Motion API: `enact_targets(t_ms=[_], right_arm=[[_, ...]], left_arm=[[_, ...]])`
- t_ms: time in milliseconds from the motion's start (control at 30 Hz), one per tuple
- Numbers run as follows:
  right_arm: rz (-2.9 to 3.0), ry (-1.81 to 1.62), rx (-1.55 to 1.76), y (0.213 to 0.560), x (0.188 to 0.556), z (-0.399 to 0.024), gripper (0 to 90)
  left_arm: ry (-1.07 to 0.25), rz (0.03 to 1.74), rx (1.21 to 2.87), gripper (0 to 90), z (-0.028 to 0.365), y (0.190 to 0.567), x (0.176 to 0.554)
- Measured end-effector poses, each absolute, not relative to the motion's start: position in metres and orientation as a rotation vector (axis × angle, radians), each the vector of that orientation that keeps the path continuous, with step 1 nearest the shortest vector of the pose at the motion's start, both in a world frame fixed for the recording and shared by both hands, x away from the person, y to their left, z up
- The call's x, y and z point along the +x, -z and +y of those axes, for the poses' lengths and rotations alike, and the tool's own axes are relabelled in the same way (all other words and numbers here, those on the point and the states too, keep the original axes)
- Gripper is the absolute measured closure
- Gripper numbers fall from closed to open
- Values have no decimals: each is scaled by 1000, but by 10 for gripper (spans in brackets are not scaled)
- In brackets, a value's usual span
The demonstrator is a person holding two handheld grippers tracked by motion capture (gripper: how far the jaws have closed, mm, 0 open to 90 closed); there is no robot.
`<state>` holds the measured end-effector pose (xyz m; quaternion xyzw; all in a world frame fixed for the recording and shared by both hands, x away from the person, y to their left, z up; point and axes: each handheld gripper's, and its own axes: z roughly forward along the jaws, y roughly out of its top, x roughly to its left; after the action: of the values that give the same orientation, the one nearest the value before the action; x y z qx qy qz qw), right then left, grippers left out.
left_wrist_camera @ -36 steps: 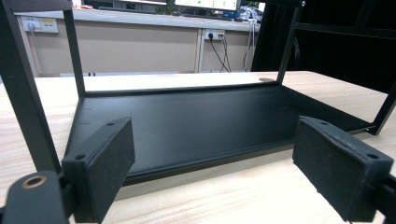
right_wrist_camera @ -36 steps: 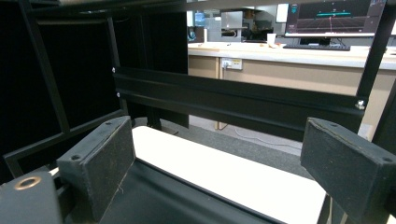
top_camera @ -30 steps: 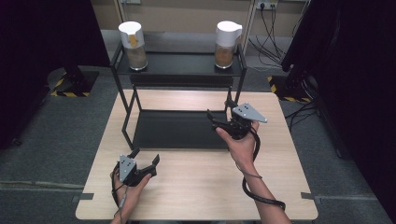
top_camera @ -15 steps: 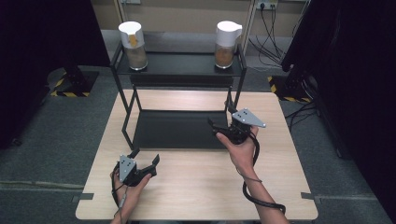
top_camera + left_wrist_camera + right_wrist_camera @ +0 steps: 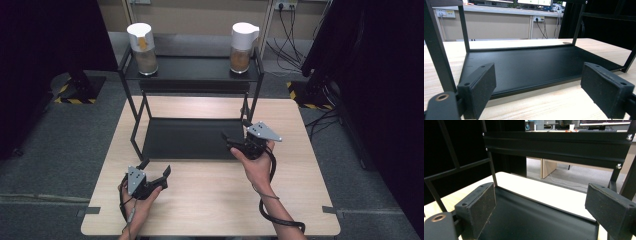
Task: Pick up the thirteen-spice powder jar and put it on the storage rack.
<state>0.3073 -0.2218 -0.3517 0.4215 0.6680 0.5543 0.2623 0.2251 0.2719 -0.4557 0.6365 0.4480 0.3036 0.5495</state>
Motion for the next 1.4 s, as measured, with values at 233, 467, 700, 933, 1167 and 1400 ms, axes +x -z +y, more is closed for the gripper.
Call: enact_targets(t_ms=[233, 467, 700, 933, 1167, 1400], right_arm=[[1828, -1492, 1148, 360, 304, -222, 99], [1847, -1486, 1151, 365, 301, -222, 99], [1869, -1479, 1165, 374, 298, -221, 98], [1888, -1471, 1176, 383, 295, -221, 98], [1908, -1462, 1187, 391, 292, -220, 97], [1915, -1461, 1194, 396, 290, -221, 97]], left_arm=[[-719, 1060, 1506, 123, 272, 456, 225], [-719, 1060, 1506, 123, 272, 456, 225], [-719, 1060, 1506, 123, 272, 456, 225], [-720, 1059, 1506, 123, 272, 456, 225], [-720, 1059, 1505, 123, 272, 456, 225], [-721, 1058, 1506, 123, 272, 456, 225]])
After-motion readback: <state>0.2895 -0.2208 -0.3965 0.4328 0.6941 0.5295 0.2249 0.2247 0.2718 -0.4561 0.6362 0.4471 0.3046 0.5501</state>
